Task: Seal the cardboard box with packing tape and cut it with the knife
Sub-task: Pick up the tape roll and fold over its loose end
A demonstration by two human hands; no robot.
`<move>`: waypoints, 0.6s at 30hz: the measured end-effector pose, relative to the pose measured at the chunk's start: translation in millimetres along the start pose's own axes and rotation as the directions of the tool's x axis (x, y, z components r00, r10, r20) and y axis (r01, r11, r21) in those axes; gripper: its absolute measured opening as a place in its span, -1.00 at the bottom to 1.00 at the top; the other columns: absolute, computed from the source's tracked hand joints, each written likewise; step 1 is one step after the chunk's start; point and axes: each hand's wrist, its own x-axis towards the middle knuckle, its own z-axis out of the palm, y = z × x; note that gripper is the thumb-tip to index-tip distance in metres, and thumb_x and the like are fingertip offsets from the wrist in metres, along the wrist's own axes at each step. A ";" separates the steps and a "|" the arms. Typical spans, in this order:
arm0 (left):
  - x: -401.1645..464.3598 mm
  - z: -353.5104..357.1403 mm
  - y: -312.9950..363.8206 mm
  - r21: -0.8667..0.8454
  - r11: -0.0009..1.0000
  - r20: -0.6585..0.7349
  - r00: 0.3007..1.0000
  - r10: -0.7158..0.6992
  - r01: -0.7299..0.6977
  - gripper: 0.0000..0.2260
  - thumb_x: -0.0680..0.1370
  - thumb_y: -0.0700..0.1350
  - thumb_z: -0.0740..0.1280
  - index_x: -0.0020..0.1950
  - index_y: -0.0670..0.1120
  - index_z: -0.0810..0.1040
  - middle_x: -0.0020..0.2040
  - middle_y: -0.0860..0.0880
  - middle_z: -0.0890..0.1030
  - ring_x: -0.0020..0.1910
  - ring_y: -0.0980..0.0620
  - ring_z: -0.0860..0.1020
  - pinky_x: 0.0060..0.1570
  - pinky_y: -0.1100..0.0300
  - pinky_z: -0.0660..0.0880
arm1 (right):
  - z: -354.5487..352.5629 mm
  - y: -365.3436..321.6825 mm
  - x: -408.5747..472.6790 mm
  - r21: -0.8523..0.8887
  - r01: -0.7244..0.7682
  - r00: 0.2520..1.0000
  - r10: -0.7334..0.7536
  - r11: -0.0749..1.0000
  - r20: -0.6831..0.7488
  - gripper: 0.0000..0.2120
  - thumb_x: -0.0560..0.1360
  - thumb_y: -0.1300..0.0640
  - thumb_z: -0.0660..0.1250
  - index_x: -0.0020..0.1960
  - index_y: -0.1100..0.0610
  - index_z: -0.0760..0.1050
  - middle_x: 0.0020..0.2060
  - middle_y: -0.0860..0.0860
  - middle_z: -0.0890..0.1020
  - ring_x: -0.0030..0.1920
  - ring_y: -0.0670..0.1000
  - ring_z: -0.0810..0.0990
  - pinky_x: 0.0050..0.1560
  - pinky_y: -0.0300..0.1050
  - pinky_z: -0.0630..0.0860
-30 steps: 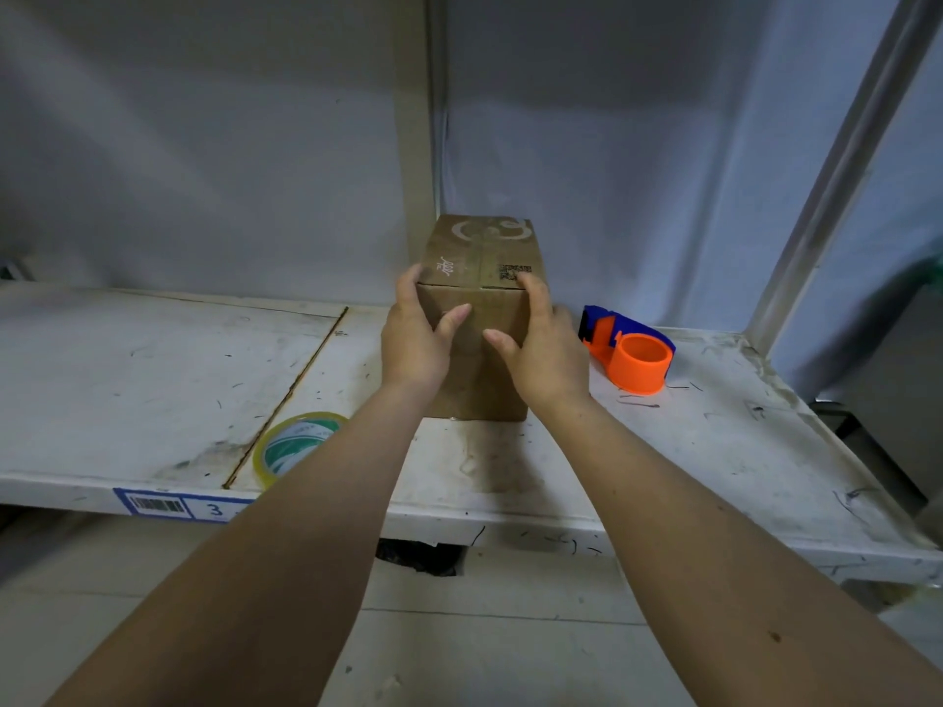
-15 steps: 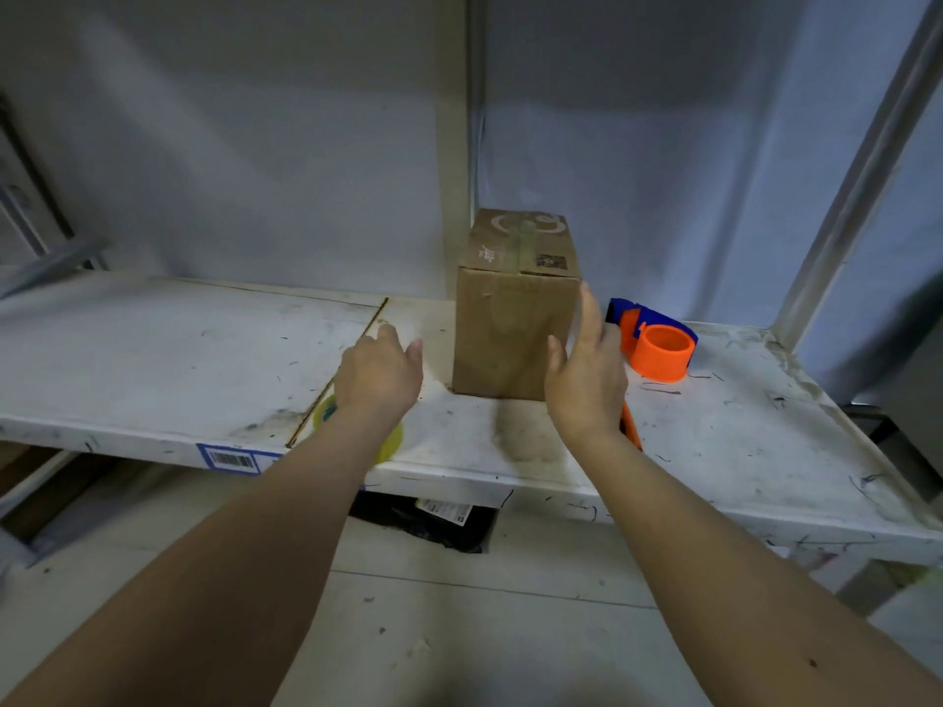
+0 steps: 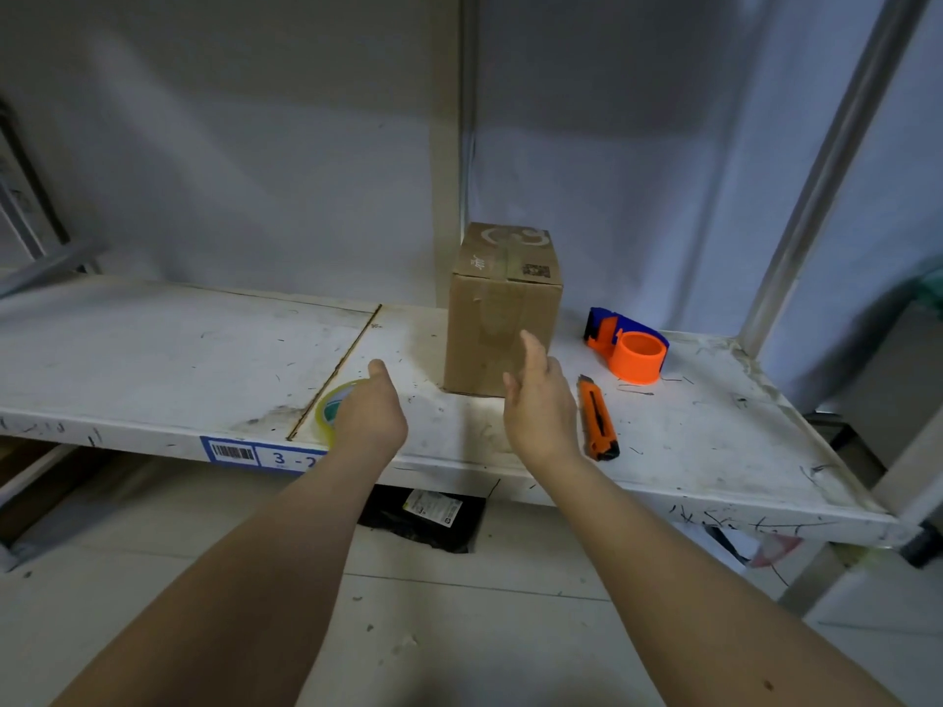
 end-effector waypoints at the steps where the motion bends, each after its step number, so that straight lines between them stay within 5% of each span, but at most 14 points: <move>1: -1.5 -3.3 2.1 -0.076 0.997 -0.015 1.000 -0.022 0.021 -0.39 0.49 -0.36 0.24 0.49 -0.18 0.08 0.02 -0.22 0.60 -0.08 -0.17 0.55 -0.23 0.02 0.45 | -0.5 -1.8 -0.7 0.005 -0.001 1.000 0.001 1.000 0.025 -0.53 0.61 0.16 0.14 0.49 0.05 0.13 0.26 0.14 0.46 0.15 0.09 0.52 0.13 0.02 0.52; 4: -3.7 -16.1 14.9 -0.430 0.894 0.019 0.991 -0.129 0.125 -0.39 0.49 -0.29 0.32 0.49 -0.13 0.16 0.22 -0.22 0.54 0.14 -0.21 0.53 -0.07 0.05 0.45 | -1.4 -7.3 -0.8 0.039 -0.045 0.995 0.041 0.998 0.089 -0.57 0.62 0.14 0.11 0.47 0.10 0.17 0.29 0.14 0.45 0.21 0.11 0.50 0.16 -0.01 0.46; 8: -12.9 -24.0 35.8 -0.790 0.582 0.152 0.981 -0.119 0.193 -0.35 0.45 -0.25 0.45 0.47 -0.07 0.24 0.35 -0.15 0.46 0.28 -0.15 0.47 0.25 0.03 0.43 | -5.8 -14.1 1.2 0.151 -0.165 0.978 0.142 0.975 0.152 -0.58 0.62 0.11 0.14 0.46 0.13 0.22 0.10 0.08 0.53 0.17 0.10 0.51 0.09 -0.08 0.40; 13: -25.8 -22.8 47.9 -0.901 0.350 0.282 0.959 0.022 0.257 -0.29 0.40 -0.30 0.48 0.46 -0.05 0.25 0.25 -0.18 0.55 0.19 -0.17 0.55 0.27 -0.10 0.45 | -23.7 -18.3 8.1 0.292 -0.310 0.937 0.238 0.905 0.255 -0.61 0.62 0.04 0.13 0.40 0.15 0.34 0.24 0.07 0.53 0.25 0.06 0.48 0.27 -0.02 0.42; 18: -34.2 -18.3 54.2 -0.933 0.292 0.264 0.951 0.163 0.209 -0.29 0.42 -0.35 0.44 0.48 -0.08 0.21 0.07 -0.19 0.64 0.11 -0.19 0.60 0.14 -0.05 0.53 | -41.4 -18.5 19.5 0.449 -0.474 0.870 0.326 0.757 0.369 -0.67 0.61 0.00 0.16 0.23 0.16 0.51 0.03 0.02 0.54 0.02 -0.02 0.44 0.03 -0.12 0.37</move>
